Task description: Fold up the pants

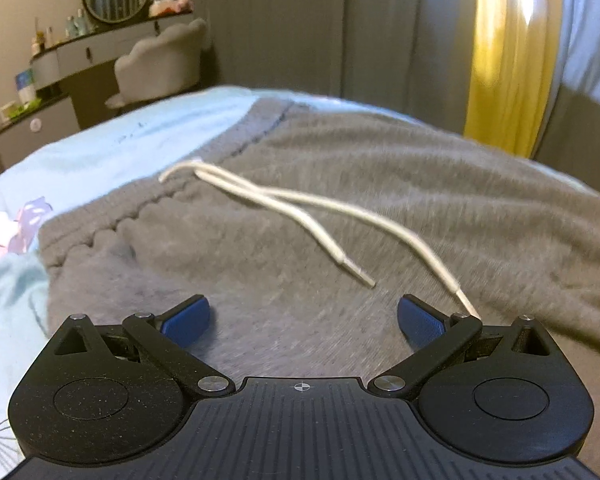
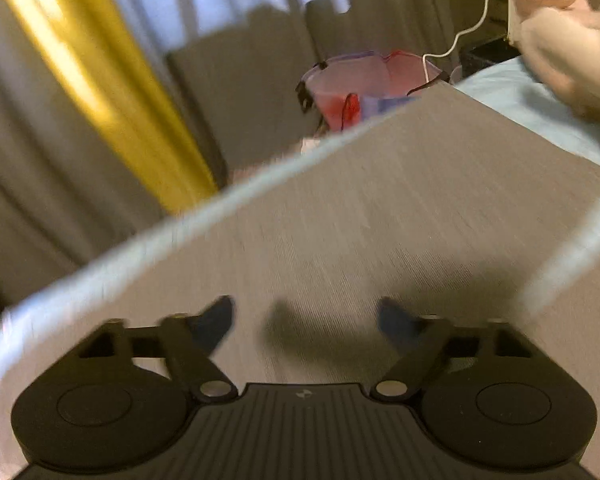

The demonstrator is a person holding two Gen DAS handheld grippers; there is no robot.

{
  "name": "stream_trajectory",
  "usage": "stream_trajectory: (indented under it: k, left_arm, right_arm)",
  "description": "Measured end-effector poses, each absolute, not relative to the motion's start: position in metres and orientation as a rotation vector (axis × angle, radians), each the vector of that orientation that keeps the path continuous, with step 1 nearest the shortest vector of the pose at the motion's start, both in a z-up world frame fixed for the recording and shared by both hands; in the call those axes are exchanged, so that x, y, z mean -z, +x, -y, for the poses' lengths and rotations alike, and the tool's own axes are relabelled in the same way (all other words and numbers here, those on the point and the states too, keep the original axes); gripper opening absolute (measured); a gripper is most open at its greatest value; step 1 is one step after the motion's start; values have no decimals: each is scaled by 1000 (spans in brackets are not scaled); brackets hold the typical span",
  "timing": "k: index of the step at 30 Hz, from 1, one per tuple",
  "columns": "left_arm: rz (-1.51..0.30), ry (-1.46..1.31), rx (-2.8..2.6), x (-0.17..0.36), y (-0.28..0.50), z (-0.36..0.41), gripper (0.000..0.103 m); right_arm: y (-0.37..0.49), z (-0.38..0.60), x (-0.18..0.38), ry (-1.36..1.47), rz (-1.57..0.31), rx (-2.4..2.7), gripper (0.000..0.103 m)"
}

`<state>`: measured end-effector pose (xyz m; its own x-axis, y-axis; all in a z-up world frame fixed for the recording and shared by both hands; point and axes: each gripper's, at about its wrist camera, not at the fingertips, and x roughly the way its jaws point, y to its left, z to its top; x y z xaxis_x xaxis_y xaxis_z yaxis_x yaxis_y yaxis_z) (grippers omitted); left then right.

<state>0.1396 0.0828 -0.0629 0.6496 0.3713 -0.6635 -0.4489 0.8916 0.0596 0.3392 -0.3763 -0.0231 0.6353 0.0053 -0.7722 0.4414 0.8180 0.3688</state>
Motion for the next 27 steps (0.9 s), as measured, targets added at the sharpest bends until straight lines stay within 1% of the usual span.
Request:
stream_trajectory:
  k: [1, 3, 4, 5, 6, 7, 8, 10, 11, 12, 14, 15, 16, 19, 21, 23, 25, 27]
  left_arm:
    - [-741, -120, -467, 68, 138, -80, 103]
    - [-715, -174, -460, 72, 137, -86, 103]
    - [-708, -197, -457, 73, 137, -89, 103]
    - [-703, -211, -457, 75, 135, -90, 103]
    - [-693, -216, -458, 76, 135, -91, 103]
    - [-683, -211, -458, 77, 134, -90, 103]
    - [-677, -203, -458, 78, 134, -88, 103]
    - [-663, -194, -459, 79, 133, -86, 103]
    - [-656, -199, -456, 80, 134, -85, 103]
    - [-655, -213, -452, 80, 134, -87, 103]
    - [-656, -254, -439, 79, 133, -93, 103]
    - [-654, -273, -433, 80, 133, -95, 103]
    - [-652, -288, -428, 80, 133, -97, 103]
    - [-643, -303, -423, 79, 131, -99, 103]
    - [-642, -300, -422, 79, 130, -99, 103]
    - [-640, -310, -418, 78, 130, -100, 103]
    - [-640, -320, -416, 78, 129, -101, 103]
    - [-642, -324, -411, 77, 128, -101, 103]
  right_arm:
    - [362, 381, 27, 606, -862, 294, 59]
    - [407, 389, 40, 674, -891, 337, 58]
    - [424, 390, 47, 697, -905, 365, 62]
    - [438, 391, 52, 711, -917, 388, 69]
    - [451, 391, 58, 731, -922, 414, 71]
    - [463, 390, 64, 748, -917, 431, 79]
    - [468, 391, 72, 755, -921, 462, 83]
    - [481, 387, 79, 731, -923, 530, 86]
    - [486, 384, 83, 698, -926, 551, 85]
    - [491, 378, 84, 640, -927, 569, 82]
    - [494, 368, 85, 499, -939, 612, 41]
    - [490, 366, 84, 455, -930, 615, 30]
    - [482, 367, 79, 471, -903, 577, 8]
    - [442, 378, 61, 556, -820, 486, 6]
    - [388, 381, 44, 590, -710, 426, 5]
    - [326, 379, 37, 631, -642, 395, 5]
    - [264, 372, 41, 641, -596, 396, 4]
    - [213, 366, 62, 687, -593, 430, 4]
